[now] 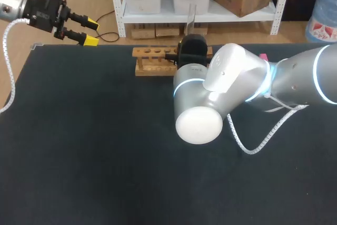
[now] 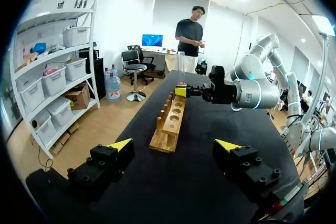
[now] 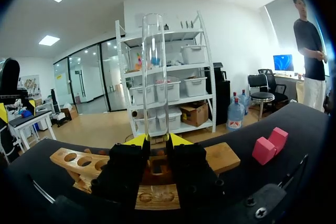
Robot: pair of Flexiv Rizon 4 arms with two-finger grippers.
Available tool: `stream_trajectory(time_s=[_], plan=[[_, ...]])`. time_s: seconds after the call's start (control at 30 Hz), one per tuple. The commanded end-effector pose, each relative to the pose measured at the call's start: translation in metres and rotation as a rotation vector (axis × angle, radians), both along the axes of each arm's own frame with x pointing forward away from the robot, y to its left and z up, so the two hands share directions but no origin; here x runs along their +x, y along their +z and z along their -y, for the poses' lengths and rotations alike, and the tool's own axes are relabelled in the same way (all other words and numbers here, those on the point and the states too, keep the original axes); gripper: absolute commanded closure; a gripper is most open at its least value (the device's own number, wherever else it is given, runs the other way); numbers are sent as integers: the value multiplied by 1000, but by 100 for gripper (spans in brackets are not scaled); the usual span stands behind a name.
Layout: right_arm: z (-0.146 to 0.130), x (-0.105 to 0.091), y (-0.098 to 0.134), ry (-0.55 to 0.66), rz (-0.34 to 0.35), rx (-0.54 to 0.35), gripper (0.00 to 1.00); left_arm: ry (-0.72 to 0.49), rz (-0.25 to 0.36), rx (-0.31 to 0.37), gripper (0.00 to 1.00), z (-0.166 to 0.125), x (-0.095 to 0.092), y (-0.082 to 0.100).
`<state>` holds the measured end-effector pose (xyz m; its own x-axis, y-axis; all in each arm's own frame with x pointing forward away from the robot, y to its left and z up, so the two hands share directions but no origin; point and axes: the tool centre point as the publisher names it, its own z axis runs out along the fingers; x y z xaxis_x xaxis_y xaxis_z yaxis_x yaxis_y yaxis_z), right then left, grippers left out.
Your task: Grasp the test tube, adjust it, and insert it.
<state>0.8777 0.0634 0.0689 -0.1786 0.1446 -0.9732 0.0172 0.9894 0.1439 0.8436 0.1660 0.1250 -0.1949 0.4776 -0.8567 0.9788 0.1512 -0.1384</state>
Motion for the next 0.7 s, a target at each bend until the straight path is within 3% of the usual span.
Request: stream_trajectory(time_s=[0.03, 0.3, 0.33, 0.37, 0.47, 0.7], plan=[[-2, 0, -2, 8, -8, 3, 100, 0, 3, 0, 0, 0, 0, -1], [0, -1, -6, 1, -28, 5, 100, 0, 3, 0, 0, 0, 0, -1], [0, -1, -6, 1, -29, 4, 85, 0, 3, 0, 0, 0, 0, -1], [0, -1, -7, 0, -30, 4, 76, 0, 3, 0, 0, 0, 0, -1], [0, -1, -7, -2, -32, 5, 58, 0, 3, 0, 0, 0, 0, -1], [-1, -1, -6, -9, -30, 9, 58, 0, 3, 0, 0, 0, 0, -1]])
